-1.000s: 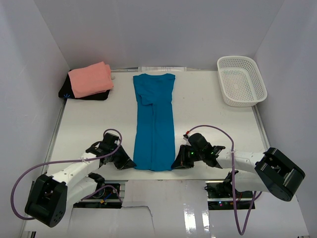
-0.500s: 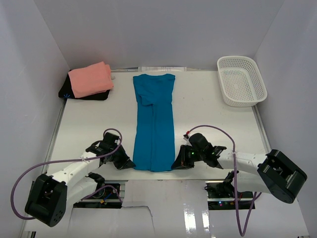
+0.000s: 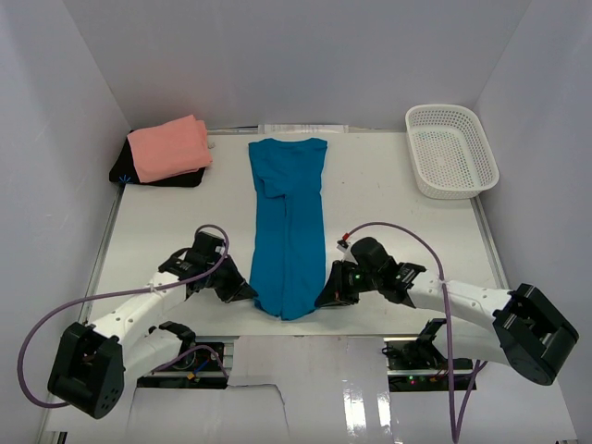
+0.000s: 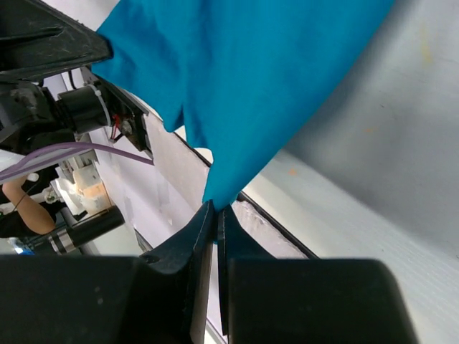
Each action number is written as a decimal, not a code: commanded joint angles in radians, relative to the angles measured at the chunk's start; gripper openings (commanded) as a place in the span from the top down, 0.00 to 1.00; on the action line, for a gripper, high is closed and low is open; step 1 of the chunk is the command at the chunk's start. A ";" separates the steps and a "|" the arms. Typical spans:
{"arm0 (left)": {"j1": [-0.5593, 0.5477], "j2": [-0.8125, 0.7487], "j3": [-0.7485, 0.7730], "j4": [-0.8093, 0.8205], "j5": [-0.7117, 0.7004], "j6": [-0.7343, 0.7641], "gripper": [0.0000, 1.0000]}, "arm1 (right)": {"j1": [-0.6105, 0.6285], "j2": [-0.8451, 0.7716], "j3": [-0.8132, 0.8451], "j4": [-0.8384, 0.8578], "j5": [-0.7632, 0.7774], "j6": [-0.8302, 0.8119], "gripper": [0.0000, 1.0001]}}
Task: Fold and stack the t-shirts
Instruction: Fold the folded rectangular tshirt in 1/3 of the way, then grab one side of the 2/3 rectangular tshirt with both arms, then fold the long partially folded tshirt into a neat square
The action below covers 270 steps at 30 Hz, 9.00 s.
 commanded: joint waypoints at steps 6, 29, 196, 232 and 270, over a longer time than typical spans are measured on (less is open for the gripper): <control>0.033 0.036 0.081 -0.011 0.012 0.006 1.00 | -0.073 0.020 0.112 -0.060 -0.046 -0.100 0.92; 0.161 0.424 0.601 0.024 -0.076 0.155 0.99 | -0.295 0.377 0.609 -0.252 -0.109 -0.404 0.92; 0.204 0.619 0.161 0.527 -0.146 0.004 0.56 | -0.340 0.618 0.304 0.299 0.118 -0.051 0.92; -0.015 -0.026 -0.081 0.190 0.095 -0.059 1.00 | -0.214 -0.066 -0.099 -0.049 0.016 -0.094 0.91; -0.023 -0.088 0.264 -0.062 0.067 -0.083 1.00 | -0.207 -0.129 0.392 -0.523 0.013 -0.301 0.89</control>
